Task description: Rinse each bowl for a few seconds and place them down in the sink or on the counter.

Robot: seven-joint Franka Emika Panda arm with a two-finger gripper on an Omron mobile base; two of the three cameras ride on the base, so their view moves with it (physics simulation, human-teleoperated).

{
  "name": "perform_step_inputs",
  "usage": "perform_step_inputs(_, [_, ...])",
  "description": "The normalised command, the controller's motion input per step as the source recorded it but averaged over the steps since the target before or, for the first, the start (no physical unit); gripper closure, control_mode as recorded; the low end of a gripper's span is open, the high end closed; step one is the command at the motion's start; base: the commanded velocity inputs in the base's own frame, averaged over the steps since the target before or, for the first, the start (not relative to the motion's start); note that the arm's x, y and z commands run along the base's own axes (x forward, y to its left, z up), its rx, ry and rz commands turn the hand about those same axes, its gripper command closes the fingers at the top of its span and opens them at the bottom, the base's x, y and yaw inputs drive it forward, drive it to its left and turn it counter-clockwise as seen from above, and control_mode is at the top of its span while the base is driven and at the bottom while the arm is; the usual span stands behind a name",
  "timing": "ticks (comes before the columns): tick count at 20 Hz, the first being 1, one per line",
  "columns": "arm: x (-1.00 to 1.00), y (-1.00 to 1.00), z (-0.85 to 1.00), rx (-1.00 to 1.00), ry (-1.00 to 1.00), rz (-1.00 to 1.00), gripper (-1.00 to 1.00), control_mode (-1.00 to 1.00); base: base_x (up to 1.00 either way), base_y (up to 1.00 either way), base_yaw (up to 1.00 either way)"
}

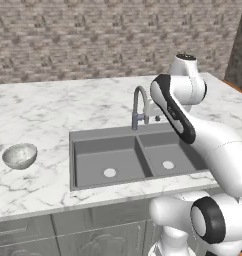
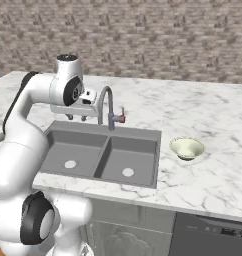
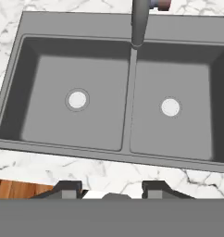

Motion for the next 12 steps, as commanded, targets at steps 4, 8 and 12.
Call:
perform_step_inputs(4, [-0.09, -0.24, -0.01, 0.03, -0.01, 0.0, -1.0, -1.0, 0.0, 0.0, 0.0])
perform_step_inputs(8, [-0.19, -0.61, -0.04, 0.12, 0.0, 0.0, -1.0, -1.0, 0.0, 0.0, 0.0])
perform_step_inputs(12, [-0.03, -0.68, -0.12, 0.12, -0.01, -0.05, -1.0, -1.0, 0.0, 0.0, 0.0])
